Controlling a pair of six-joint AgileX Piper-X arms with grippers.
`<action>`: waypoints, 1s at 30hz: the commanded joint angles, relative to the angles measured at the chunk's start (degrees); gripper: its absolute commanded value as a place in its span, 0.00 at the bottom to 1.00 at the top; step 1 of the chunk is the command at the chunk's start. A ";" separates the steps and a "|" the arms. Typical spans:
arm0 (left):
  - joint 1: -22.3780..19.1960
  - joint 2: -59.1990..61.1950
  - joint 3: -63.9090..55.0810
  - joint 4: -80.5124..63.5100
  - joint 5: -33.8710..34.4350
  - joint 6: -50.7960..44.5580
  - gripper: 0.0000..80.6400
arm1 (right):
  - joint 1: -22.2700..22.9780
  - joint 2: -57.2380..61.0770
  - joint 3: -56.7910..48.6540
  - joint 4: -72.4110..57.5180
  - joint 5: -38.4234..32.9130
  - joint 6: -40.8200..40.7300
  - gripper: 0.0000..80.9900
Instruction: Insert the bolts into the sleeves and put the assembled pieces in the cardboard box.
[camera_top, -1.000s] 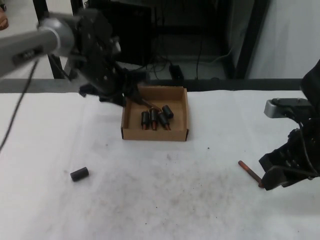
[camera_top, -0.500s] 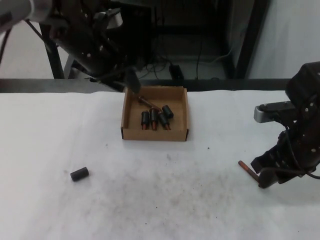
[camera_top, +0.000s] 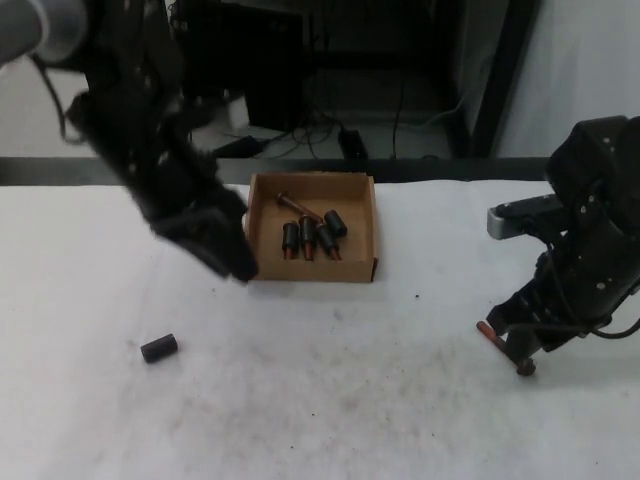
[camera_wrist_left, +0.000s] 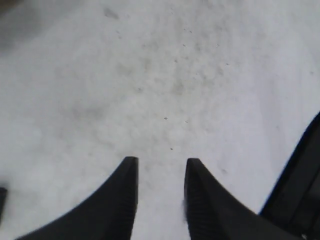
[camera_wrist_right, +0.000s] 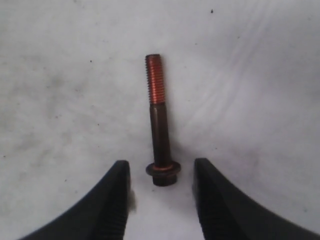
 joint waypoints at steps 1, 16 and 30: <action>0.08 -1.97 1.72 -0.45 1.76 1.03 0.30 | -0.27 0.86 -0.50 0.10 -0.02 -1.30 0.50; 0.45 -24.56 30.13 -29.14 -16.99 1.62 0.30 | 0.01 2.99 -1.20 -3.77 -0.02 -1.31 0.50; 3.35 -20.98 30.79 -33.41 -24.82 2.97 0.54 | 1.78 9.30 -3.97 -2.01 -1.59 -1.45 0.00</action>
